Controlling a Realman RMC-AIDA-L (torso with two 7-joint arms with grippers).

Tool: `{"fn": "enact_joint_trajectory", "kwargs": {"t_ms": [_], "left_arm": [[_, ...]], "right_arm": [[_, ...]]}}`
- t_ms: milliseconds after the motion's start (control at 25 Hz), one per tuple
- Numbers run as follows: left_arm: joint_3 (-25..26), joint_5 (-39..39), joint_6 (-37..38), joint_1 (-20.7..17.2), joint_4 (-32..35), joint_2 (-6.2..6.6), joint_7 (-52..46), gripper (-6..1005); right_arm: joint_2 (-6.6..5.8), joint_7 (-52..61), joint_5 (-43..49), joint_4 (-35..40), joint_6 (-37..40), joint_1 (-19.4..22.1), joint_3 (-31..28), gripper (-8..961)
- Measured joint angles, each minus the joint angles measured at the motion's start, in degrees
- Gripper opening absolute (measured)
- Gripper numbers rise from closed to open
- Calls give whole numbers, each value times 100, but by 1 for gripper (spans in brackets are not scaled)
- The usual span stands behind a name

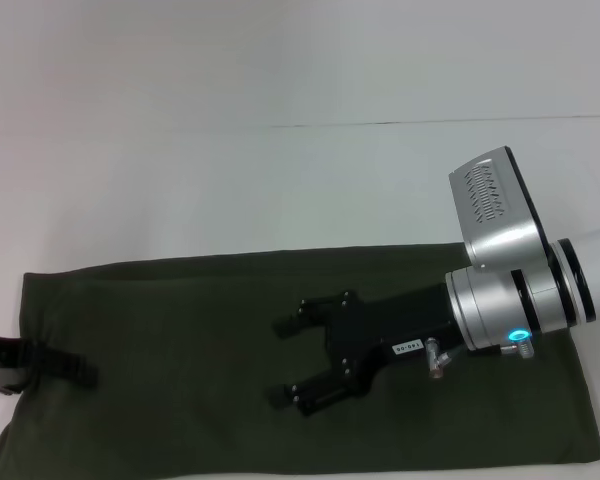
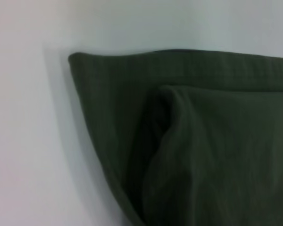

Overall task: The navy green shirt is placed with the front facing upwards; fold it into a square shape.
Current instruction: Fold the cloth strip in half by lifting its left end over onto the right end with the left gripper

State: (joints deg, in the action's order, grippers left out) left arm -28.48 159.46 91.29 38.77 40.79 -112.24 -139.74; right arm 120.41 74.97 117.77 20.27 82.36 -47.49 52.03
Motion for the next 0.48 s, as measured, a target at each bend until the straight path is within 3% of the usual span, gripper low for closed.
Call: {"fn": "enact_joint_trajectory", "kwargs": {"t_ms": [200,480], "left_arm": [[70,-26,-47,-12,39,1,-33,770],[-13,-16,-158,-36,94,-63,38,608]], "right_arm": [[0,0,-2,8,0,1,0,944],[0,0,-9,17,16,8,-13,944]]}}
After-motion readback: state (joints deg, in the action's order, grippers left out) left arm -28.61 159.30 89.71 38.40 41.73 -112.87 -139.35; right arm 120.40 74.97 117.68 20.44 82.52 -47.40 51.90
